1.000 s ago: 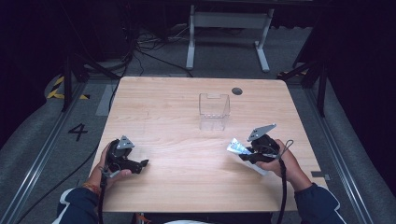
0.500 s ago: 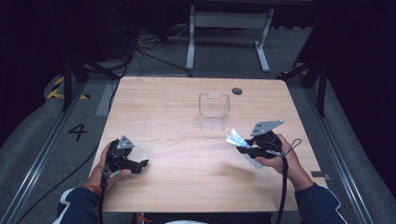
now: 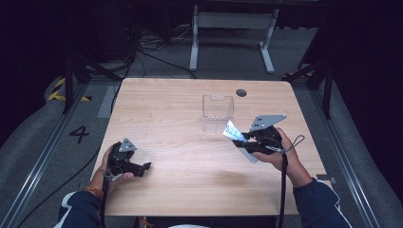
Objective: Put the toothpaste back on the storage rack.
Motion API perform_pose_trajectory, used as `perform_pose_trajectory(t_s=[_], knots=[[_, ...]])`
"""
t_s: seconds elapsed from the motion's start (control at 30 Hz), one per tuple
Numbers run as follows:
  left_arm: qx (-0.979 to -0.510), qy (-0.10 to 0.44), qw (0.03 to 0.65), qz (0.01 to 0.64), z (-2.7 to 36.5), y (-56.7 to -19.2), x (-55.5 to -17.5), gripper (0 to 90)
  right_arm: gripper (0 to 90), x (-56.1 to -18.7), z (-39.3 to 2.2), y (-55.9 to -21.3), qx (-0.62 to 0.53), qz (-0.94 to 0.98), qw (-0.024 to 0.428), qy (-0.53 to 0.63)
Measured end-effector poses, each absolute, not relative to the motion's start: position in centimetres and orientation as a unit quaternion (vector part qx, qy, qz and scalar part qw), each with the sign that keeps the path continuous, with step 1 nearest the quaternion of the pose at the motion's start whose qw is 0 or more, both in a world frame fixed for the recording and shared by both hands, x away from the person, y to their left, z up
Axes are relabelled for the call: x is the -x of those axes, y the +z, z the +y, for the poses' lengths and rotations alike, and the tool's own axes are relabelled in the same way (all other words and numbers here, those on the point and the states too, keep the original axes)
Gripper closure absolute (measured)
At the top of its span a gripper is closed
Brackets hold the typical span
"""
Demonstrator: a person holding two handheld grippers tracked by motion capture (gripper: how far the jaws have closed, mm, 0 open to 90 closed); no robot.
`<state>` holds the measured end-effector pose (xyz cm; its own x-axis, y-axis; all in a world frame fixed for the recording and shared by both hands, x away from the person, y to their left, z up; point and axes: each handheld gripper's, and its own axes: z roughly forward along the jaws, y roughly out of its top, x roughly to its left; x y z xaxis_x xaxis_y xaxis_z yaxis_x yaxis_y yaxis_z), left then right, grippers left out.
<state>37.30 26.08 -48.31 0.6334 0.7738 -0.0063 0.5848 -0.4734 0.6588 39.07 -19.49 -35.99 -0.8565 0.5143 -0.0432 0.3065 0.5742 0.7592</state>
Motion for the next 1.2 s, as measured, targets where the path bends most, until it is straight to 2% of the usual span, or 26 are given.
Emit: perform_pose_trajectory(t_s=[0.63,1.2], knots=[[-0.846,0.148,0.319,0.402,26.1,-48.3,-37.3,0.3,68.1,-41.2,-16.5,-32.3,-0.212,0.865,0.147,0.430],[-0.846,0.148,0.319,0.402,26.1,-48.3,-37.3,0.3,68.1,-44.0,-15.2,-31.0,-0.221,0.846,0.150,0.462]])
